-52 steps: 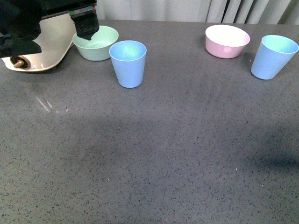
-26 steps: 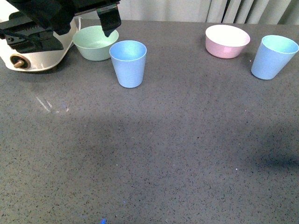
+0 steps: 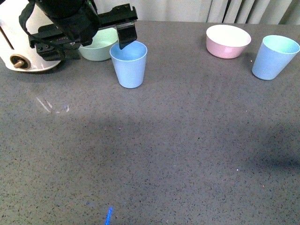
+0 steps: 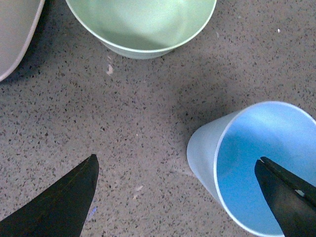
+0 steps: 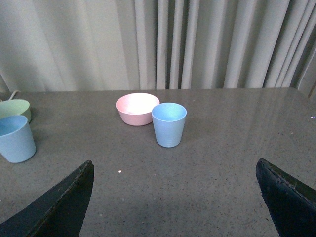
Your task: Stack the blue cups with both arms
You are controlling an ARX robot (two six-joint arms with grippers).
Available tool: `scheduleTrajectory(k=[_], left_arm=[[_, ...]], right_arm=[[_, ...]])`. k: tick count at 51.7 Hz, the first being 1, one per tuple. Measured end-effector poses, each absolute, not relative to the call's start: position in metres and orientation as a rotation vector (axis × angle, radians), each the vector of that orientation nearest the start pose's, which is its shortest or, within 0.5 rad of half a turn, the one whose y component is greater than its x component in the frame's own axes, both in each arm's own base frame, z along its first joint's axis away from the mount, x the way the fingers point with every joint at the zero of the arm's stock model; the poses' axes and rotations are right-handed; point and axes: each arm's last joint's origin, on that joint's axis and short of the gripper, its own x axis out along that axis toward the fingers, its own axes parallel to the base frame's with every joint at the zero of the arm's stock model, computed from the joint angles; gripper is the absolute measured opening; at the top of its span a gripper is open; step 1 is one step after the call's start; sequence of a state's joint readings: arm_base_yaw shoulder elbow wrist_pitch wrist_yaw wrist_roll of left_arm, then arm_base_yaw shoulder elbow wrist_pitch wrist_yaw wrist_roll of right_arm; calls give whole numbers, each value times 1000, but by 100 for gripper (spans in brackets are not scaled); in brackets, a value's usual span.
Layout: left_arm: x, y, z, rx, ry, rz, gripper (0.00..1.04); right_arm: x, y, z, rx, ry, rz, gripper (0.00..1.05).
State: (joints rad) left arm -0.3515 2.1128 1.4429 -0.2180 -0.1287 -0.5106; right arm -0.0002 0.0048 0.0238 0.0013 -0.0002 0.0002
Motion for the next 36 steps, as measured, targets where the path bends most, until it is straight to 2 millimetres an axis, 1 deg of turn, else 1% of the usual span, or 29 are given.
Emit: scheduleTrajectory(k=[7, 16, 18, 21, 26, 34, 36], left_arm=[[431, -156, 147, -256, 900, 21, 96], [434, -164, 143, -235, 917, 8, 95], [434, -167, 143, -230, 924, 6, 89], [435, -171, 142, -221, 932, 5, 75], [436, -176, 141, -212, 939, 4, 59], [435, -181, 140, -200, 953, 3, 39], [434, -184, 139, -195, 962, 0, 31]], right_arm=[[96, 0, 171, 0, -20, 0, 96], [96, 0, 171, 0, -20, 0, 96], [96, 0, 171, 0, -20, 0, 96], [96, 0, 171, 0, -20, 0, 96], [96, 0, 171, 0, -20, 0, 96], [96, 0, 171, 0, -20, 0, 96], [96, 0, 171, 0, -20, 0, 96]])
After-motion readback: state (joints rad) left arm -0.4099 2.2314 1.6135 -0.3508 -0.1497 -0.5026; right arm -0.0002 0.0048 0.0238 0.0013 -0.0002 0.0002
